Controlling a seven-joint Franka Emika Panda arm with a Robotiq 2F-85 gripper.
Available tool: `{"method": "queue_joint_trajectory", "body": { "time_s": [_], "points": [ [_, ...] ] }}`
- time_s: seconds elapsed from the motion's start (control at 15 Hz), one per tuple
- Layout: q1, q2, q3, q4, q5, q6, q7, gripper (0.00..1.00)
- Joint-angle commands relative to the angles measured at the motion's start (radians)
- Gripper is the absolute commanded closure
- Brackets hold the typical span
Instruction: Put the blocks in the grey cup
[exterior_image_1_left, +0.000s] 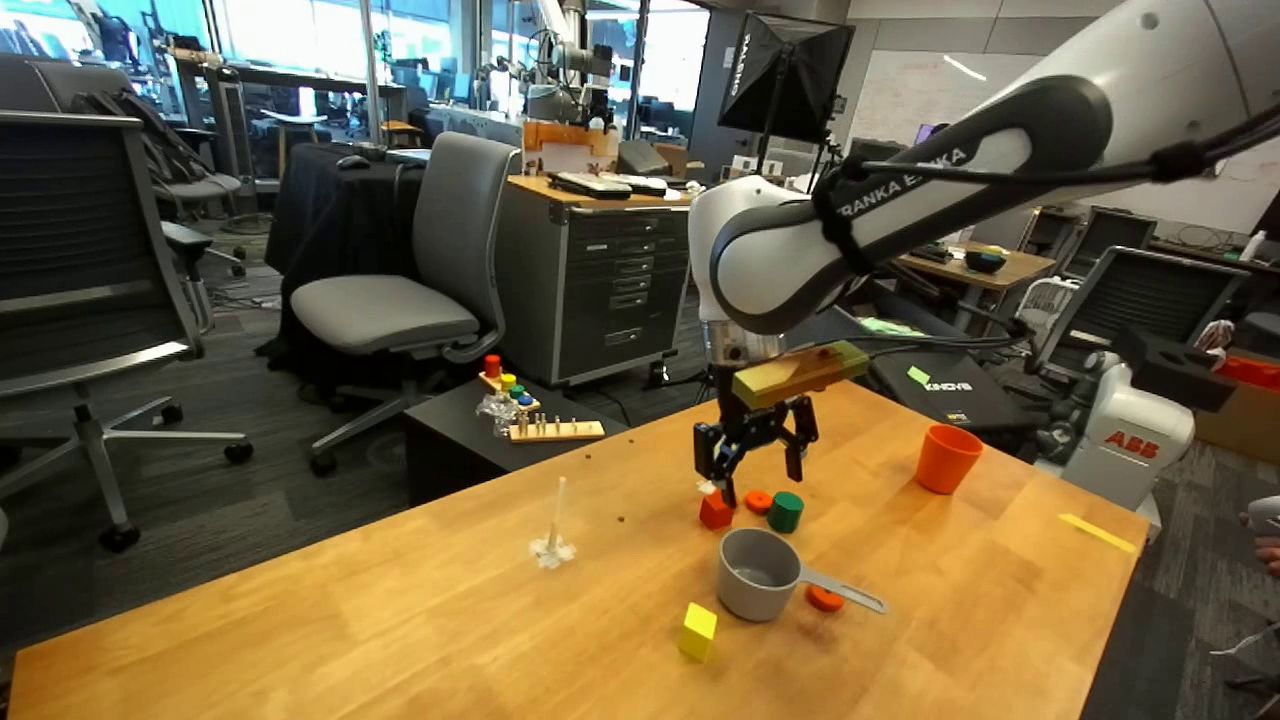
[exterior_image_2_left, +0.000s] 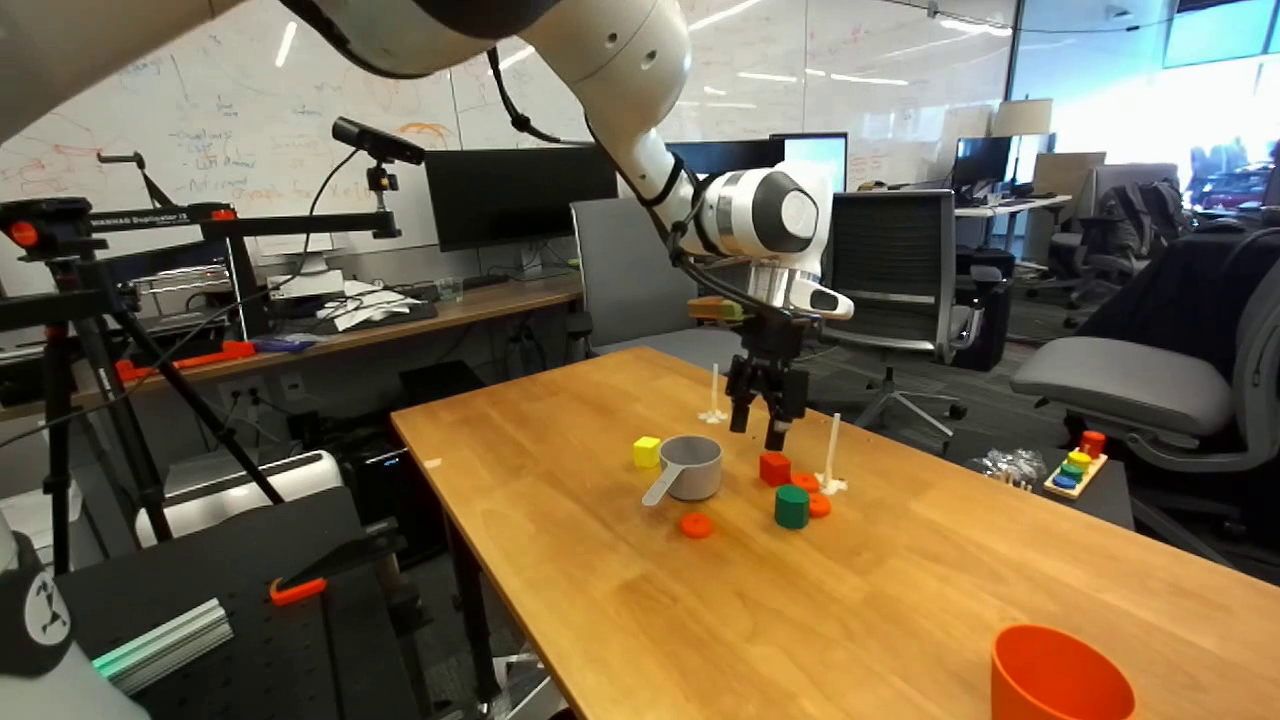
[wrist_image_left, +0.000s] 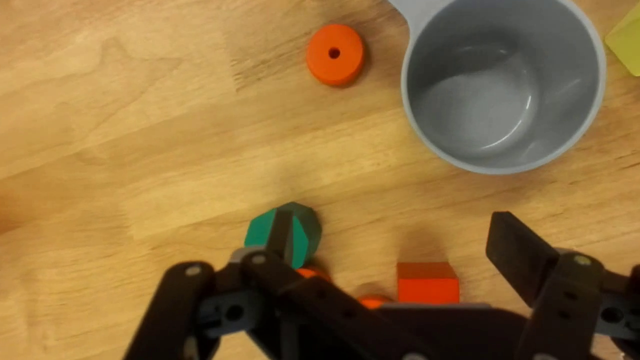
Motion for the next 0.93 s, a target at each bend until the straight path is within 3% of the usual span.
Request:
{"method": "queue_joint_trajectory", "body": {
  "time_s": [0.0,0.47,0.73,0.8,0.87],
  "points": [
    [0.010,0.134,-0.013,0.233,0.010,-0.132,-0.031,0.00],
    [0.016,0.318,-0.018,0.520,-0.024,-0.222,-0.051,0.00],
    [0.018,0.391,-0.018,0.612,-0.020,-0.237,-0.052,0.00],
    [0.021,0.394,-0.028,0.611,-0.009,-0.229,-0.058,0.08],
    [0.023,0.406,-0.029,0.623,-0.012,-0.228,-0.062,0.26]
  ]
}}
